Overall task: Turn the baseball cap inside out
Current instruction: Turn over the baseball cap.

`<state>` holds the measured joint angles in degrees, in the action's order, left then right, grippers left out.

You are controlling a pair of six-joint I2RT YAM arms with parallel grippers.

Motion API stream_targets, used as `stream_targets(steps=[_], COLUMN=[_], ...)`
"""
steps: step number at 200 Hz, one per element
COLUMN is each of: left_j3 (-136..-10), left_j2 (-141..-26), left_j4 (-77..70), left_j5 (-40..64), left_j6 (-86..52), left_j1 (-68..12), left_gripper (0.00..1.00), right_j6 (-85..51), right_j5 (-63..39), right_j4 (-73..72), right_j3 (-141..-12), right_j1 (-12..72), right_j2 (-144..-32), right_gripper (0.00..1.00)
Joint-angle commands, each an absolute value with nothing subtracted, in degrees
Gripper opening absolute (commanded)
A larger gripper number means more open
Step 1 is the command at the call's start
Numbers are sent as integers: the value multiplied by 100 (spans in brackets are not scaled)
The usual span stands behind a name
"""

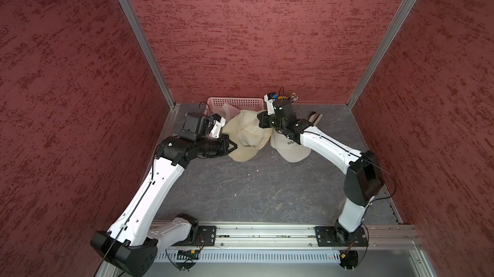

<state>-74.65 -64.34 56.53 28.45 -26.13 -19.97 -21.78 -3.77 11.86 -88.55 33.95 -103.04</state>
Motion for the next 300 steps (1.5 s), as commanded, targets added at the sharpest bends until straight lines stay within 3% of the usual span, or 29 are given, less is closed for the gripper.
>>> stream_targets(steps=[1,43,85,159,221,300], left_j3=[-7409,-7395,-7538,-7648,-7318,-7319], left_j2=[-6299,-6574,-6697,-6645,-6592,-6455], left_j4=[5474,5108,5237,5378,5128,5164], left_j5=[2890,3312,3570,3682,3525,3473], left_j6=[-2615,-2684,-2702,-2873,-3089,-2971], left_j1=[-1822,-1530,-1464,-1633,-1964,-1525], left_gripper=[0,0,0,0,0,0], right_j6=[-1777,-1137,-1306,-1733,-3681,-3403], right_j5=[-8,-1596,-2420,-1832,-1554,-2014], right_j4=[1183,1274,628,457,-1502,-488], right_j3=[-8977,-8797,-8542,-9284,-8804,-8763], right_j1=[3535,4087,4104,4083,3626,3478], right_j2=[-9781,-9397,-9487,-10425,-10468,-10240], right_gripper=[0,12,6,2,0,0])
